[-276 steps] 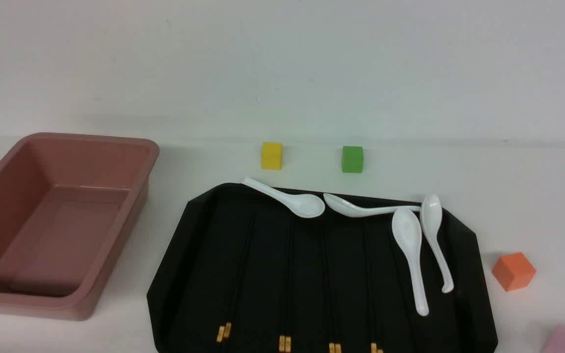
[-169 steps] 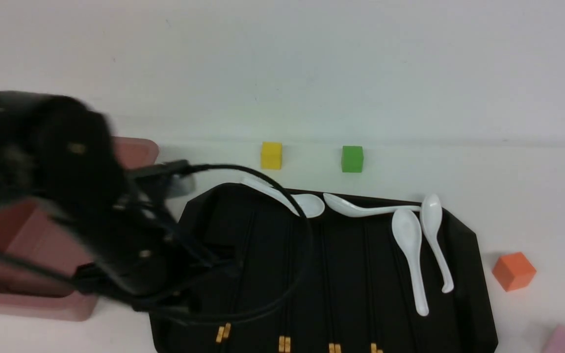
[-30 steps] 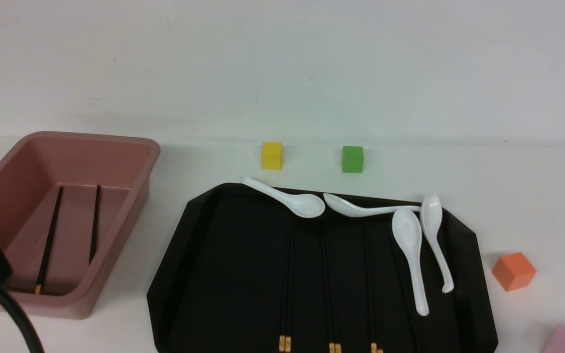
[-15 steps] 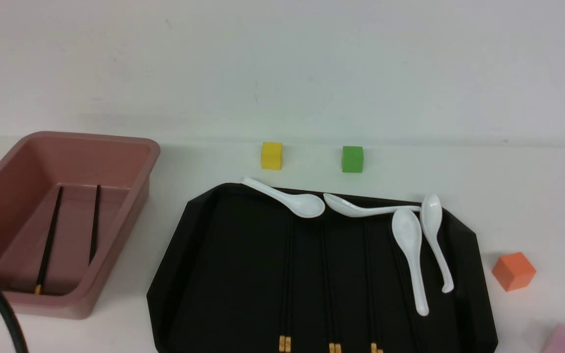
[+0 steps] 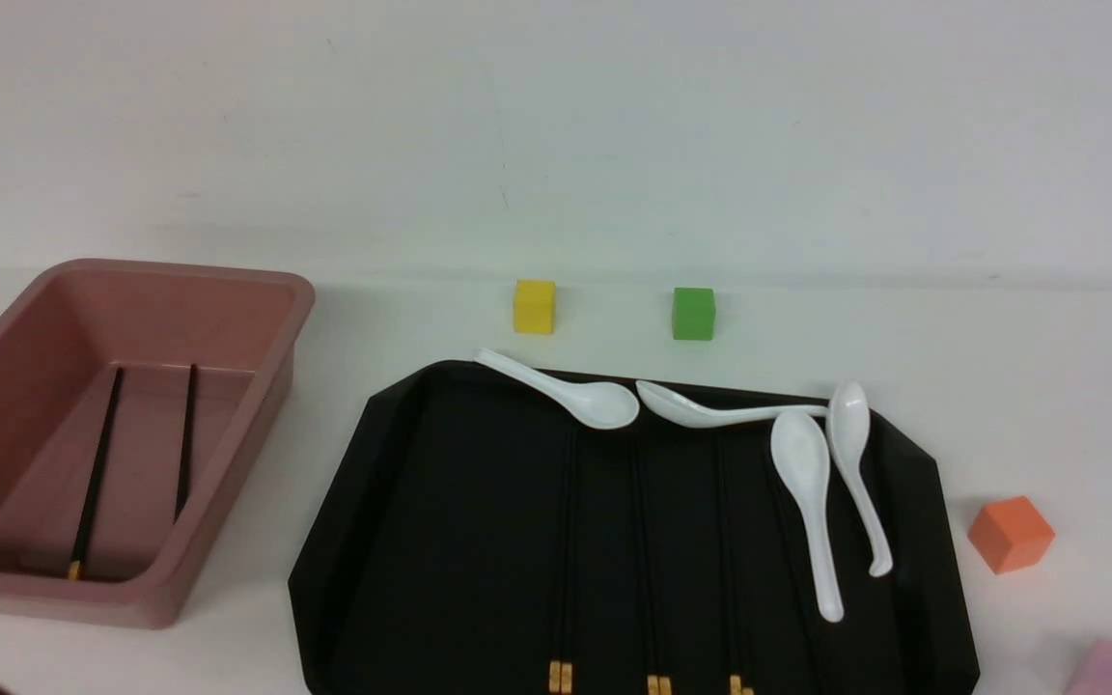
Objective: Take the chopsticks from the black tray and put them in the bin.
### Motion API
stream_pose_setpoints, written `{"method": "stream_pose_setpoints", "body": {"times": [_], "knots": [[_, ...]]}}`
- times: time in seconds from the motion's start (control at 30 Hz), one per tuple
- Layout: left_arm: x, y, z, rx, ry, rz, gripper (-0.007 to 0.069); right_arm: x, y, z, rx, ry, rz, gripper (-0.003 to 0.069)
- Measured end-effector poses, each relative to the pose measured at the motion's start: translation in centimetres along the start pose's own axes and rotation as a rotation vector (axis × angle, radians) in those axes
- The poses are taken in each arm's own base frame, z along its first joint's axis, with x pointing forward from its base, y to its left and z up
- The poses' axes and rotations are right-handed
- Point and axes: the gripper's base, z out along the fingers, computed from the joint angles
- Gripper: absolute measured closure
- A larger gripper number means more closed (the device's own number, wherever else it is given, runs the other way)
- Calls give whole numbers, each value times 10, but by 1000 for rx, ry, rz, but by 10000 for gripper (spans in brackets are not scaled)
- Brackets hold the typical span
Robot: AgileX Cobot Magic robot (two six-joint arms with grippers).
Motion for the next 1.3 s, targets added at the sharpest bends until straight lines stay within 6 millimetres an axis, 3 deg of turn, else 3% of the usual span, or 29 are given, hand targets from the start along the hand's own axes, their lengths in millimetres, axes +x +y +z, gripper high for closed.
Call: {"method": "stream_pose_setpoints", "body": {"times": [0.33, 0.6, 1.3], "knots": [[49, 18, 11, -8, 35, -97, 635, 0, 0, 0, 1, 0, 0, 419], [76, 26, 9, 9, -10, -118, 629, 0, 0, 0, 1, 0, 0, 419], [86, 29, 10, -13, 50, -112, 617, 0, 0, 0, 1, 0, 0, 419]]}}
